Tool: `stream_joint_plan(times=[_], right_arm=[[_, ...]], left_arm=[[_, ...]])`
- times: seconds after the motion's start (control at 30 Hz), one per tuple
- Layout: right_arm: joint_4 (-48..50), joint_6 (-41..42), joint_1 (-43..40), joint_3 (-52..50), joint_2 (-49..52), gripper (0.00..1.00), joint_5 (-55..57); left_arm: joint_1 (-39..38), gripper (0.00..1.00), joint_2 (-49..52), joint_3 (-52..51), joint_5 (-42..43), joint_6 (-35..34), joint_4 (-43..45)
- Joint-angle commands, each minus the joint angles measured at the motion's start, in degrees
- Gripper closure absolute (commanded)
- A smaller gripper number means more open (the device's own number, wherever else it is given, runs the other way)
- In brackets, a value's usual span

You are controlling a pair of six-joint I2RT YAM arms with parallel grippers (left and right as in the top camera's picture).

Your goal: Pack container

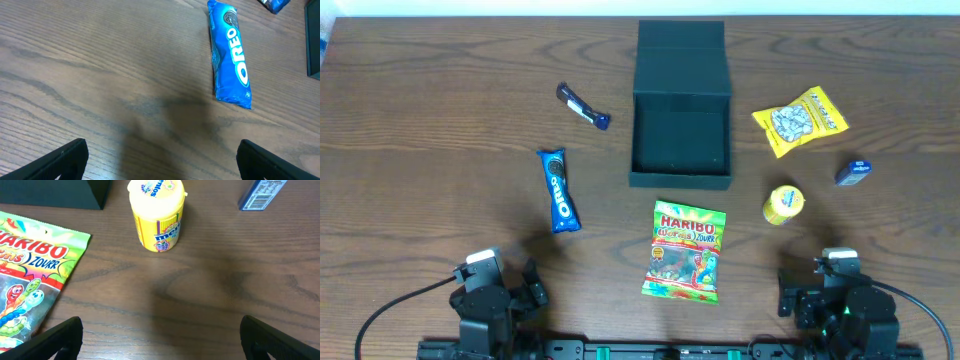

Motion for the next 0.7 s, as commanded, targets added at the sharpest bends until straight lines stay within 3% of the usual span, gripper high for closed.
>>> stream_joint_plan(times=[0.0, 0.67], right_arm=[[-0.4, -0.7, -0.5, -0.2, -0.3, 0.01, 0.0], [-0.4, -0.7, -0.5, -0.2, -0.3, 0.01, 0.0]], left_arm=[[0.3, 0.05, -0.4, -2.5, 0.5, -0.5, -3.2], [0.3, 0.05, -0.4, -2.5, 0.0, -0.1, -2.6]])
